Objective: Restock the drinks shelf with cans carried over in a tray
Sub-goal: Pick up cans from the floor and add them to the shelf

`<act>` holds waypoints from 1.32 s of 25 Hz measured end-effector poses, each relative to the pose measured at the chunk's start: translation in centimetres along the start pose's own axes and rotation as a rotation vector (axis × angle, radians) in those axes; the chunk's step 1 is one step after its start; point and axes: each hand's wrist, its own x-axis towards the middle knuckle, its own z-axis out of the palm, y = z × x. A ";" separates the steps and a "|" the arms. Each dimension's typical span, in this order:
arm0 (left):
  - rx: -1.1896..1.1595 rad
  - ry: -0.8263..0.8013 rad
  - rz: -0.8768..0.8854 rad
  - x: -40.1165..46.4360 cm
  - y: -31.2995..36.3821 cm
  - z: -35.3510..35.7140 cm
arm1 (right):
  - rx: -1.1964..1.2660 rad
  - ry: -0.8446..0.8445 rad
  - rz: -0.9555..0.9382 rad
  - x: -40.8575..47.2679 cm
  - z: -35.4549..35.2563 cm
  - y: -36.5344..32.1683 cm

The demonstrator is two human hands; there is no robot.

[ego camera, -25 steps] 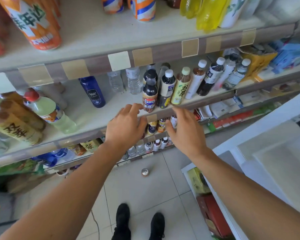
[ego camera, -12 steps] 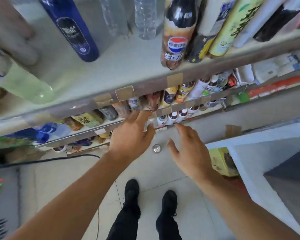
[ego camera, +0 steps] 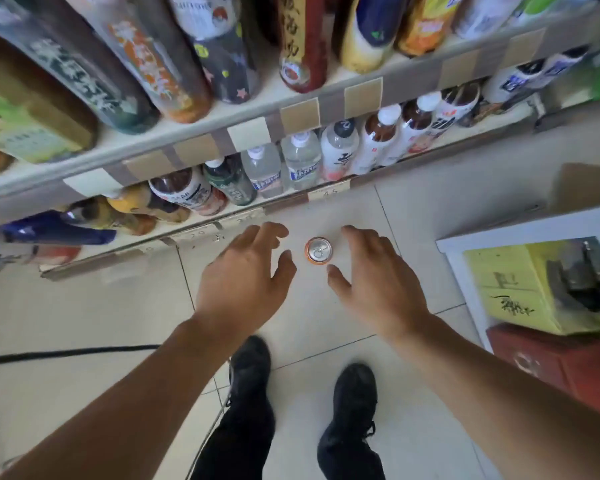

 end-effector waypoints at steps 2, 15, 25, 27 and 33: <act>0.003 -0.013 -0.019 0.7 -2.4 3.2 | -0.007 -0.055 0.038 1.3 4.3 0.9; 0.058 -0.028 0.007 4.9 -11.2 15.4 | -0.078 -0.180 0.054 8.9 21.0 5.9; 0.069 -0.063 0.017 2.4 -9.4 10.7 | 0.087 -0.146 0.145 5.8 14.5 3.9; 0.040 -0.046 -0.001 1.7 -7.5 8.0 | 0.123 -0.152 0.130 4.5 10.0 3.0; -0.007 -0.005 0.027 0.2 -1.0 -1.9 | 0.191 -0.134 0.039 1.1 -6.3 -0.4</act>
